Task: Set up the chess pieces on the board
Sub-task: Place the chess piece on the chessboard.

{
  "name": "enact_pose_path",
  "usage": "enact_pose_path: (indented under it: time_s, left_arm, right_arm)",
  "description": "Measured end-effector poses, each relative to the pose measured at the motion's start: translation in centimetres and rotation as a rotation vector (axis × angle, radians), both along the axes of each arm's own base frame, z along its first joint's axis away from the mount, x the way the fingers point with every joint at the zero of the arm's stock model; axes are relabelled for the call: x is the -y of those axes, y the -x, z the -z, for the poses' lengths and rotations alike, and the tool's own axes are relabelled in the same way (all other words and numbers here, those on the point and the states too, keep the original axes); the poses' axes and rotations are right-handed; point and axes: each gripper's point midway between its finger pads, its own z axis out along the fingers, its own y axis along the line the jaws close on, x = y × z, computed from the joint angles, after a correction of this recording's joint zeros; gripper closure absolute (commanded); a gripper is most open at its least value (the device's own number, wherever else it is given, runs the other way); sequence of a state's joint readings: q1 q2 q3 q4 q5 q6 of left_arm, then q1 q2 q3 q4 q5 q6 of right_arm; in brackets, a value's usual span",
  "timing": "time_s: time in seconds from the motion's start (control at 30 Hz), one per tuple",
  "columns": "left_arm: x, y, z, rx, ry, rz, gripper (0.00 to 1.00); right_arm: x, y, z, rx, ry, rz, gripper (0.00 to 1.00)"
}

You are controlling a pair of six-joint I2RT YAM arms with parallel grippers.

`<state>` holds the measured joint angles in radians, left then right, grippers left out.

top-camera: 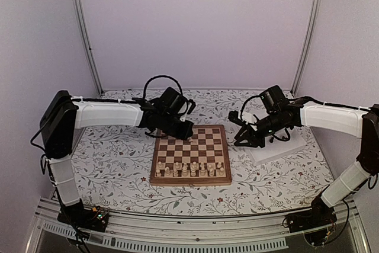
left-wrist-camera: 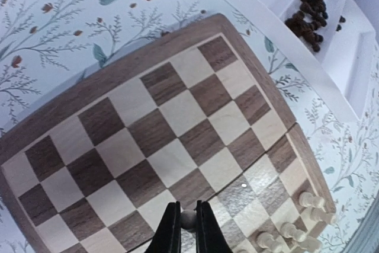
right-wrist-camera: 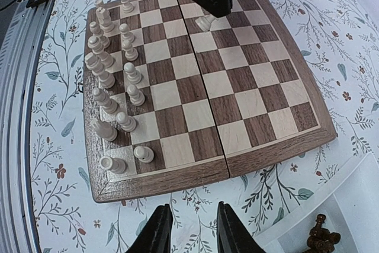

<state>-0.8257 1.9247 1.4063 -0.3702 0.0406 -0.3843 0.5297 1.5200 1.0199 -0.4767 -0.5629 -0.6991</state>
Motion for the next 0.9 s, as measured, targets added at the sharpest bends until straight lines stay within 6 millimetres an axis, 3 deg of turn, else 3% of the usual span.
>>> enact_pose_path:
  time_s: [0.2,0.33,0.6,0.9]
  left_arm:
    - [-3.6,-1.1,3.3,0.135,-0.124,-0.098,0.93]
    - [-5.1,-1.8,4.1,0.214,-0.175,-0.157,0.92]
    - [-5.3,-2.0,4.1,0.274,-0.181,-0.195,0.75]
    - [-5.0,-1.8,3.8,0.234,-0.124,-0.211,0.63]
  right_arm:
    - [0.0,0.0,0.1,-0.002,0.001,0.0,0.71]
    - [0.0,0.0,0.1,-0.003,0.0,0.0,0.71]
    - [0.0,0.0,0.1,-0.006,0.0,0.002,0.71]
    - [0.0,0.0,0.6,-0.019,0.008,0.001,0.71]
